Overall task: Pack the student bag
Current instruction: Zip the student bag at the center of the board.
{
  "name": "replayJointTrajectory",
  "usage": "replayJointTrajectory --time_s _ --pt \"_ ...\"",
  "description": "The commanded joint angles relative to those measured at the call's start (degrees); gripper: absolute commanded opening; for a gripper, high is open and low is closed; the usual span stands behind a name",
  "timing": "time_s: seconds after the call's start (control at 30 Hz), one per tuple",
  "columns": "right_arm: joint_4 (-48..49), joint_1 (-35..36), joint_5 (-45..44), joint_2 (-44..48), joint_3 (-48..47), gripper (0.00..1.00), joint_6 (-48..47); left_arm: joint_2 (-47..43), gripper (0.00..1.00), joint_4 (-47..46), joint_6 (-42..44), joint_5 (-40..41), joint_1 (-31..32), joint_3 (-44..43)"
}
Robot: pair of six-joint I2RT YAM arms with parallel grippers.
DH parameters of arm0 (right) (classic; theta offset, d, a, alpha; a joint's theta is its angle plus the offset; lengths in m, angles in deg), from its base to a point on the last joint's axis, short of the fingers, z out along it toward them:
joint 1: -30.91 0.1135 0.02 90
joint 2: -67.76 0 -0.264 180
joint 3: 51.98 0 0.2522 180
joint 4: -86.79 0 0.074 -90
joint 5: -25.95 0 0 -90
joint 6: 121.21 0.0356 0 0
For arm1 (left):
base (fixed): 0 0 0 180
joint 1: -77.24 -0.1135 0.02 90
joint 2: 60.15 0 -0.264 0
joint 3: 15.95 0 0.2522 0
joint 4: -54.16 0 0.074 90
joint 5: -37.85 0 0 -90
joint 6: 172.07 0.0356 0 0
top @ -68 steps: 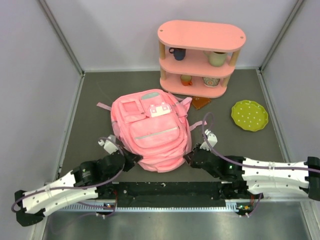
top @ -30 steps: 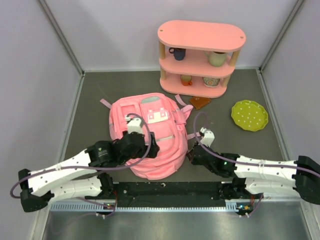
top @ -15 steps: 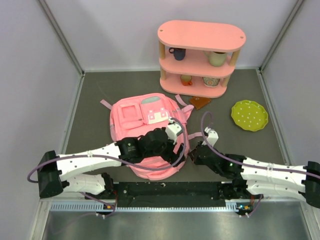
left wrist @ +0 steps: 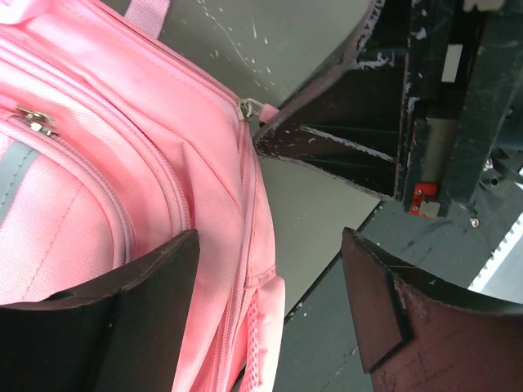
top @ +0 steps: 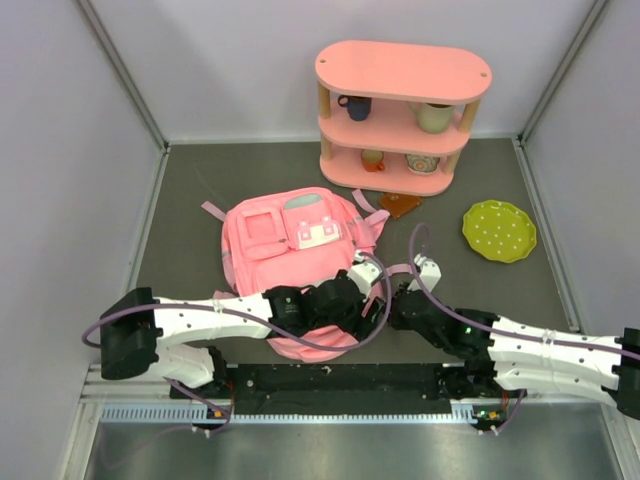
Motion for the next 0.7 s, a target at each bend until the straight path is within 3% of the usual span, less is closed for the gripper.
replayJointTrajectory --time_s 0.0,0.13,0.37,0.47,0.57,0.67 --pt "-0.68 -0.72 -2.36 1.85 0.1 0.0 -0.74 0.66 0.74 -1.25 -1.46 10.84 -0.31 1.18" --pt "-0.85 -0.81 -2.27 2.11 -0.26 0.0 -1.36 2.33 0.66 -0.81 -1.81 13.48 -0.31 1.36" --pt "-1.2 -0.72 -2.09 2.55 -0.52 0.0 -1.71 5.14 0.37 -0.19 -1.99 16.21 -0.31 0.92" --pt "-1.29 -0.72 -2.18 2.46 -0.52 0.0 -1.62 5.85 0.34 -0.19 -2.25 16.13 -0.31 0.92" --pt "-1.38 -0.72 -2.18 2.46 -0.43 0.0 -1.54 6.29 0.03 -0.37 -2.25 14.99 -0.31 1.0" --pt "-1.38 -0.72 -2.71 2.29 -0.43 0.0 -1.62 6.03 0.0 -0.37 -1.12 12.36 -0.31 1.44"
